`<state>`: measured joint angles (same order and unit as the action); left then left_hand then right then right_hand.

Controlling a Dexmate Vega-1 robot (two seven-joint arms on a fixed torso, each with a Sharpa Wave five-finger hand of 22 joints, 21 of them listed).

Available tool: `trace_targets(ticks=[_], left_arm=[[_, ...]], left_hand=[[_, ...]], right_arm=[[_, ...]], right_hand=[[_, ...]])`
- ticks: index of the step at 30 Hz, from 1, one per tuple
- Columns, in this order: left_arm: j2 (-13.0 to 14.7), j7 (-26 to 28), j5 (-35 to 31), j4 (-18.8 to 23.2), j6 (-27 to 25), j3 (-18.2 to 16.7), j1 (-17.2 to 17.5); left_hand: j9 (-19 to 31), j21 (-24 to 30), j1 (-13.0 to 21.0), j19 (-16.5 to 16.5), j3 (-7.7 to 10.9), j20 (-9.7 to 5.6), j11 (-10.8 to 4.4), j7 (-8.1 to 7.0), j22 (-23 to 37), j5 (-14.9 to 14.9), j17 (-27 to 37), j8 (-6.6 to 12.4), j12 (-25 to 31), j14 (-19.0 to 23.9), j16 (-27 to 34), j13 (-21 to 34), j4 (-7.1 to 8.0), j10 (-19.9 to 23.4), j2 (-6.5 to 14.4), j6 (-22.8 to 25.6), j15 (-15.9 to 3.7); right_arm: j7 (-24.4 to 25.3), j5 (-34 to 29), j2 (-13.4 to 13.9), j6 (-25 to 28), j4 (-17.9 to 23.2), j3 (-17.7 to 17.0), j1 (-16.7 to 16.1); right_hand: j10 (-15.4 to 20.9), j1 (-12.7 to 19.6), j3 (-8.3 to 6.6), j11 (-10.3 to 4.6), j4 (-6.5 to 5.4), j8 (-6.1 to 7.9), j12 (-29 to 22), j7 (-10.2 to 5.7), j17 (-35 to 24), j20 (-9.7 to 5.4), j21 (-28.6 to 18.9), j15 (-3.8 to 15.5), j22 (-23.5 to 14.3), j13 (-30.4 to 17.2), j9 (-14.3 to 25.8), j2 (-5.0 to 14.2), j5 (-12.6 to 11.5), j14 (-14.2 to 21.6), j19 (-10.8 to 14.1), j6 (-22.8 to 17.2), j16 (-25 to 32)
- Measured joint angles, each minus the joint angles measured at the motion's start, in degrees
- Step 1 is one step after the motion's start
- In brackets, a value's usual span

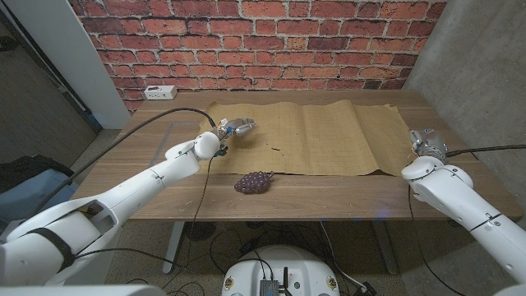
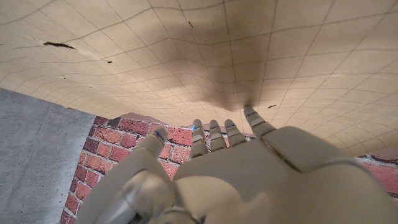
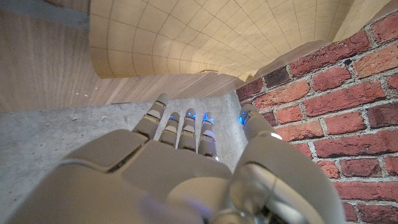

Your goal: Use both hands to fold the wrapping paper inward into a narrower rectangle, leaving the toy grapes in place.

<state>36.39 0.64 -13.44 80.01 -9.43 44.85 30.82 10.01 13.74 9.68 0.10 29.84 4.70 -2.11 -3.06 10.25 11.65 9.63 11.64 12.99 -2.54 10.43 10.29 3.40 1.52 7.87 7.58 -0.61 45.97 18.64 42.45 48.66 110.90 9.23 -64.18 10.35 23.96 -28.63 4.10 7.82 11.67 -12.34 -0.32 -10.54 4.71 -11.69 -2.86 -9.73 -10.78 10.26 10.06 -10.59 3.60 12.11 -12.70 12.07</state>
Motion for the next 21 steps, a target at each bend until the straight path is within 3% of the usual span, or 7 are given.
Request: trace_targets(ticks=[21], left_arm=[[-0.7,-1.4,-0.1,-1.8,-0.1,1.4,-1.6]], left_hand=[[0.0,0.0,0.0,0.5,0.0,-0.51,0.0,0.31,0.0,0.0,0.0,-0.22,0.0,0.2,0.0,0.0,0.0,0.0,0.0,0.3,-0.21]], right_arm=[[-0.7,3.6,-2.0,6.5,-1.0,-2.2,0.1]], right_hand=[[0.0,0.0,0.0,0.0,0.0,-0.23,0.4,0.0,-0.3,-0.04,0.0,0.2,0.0,0.0,0.3,-0.01,0.0,0.2,-0.1,0.0,0.0]])
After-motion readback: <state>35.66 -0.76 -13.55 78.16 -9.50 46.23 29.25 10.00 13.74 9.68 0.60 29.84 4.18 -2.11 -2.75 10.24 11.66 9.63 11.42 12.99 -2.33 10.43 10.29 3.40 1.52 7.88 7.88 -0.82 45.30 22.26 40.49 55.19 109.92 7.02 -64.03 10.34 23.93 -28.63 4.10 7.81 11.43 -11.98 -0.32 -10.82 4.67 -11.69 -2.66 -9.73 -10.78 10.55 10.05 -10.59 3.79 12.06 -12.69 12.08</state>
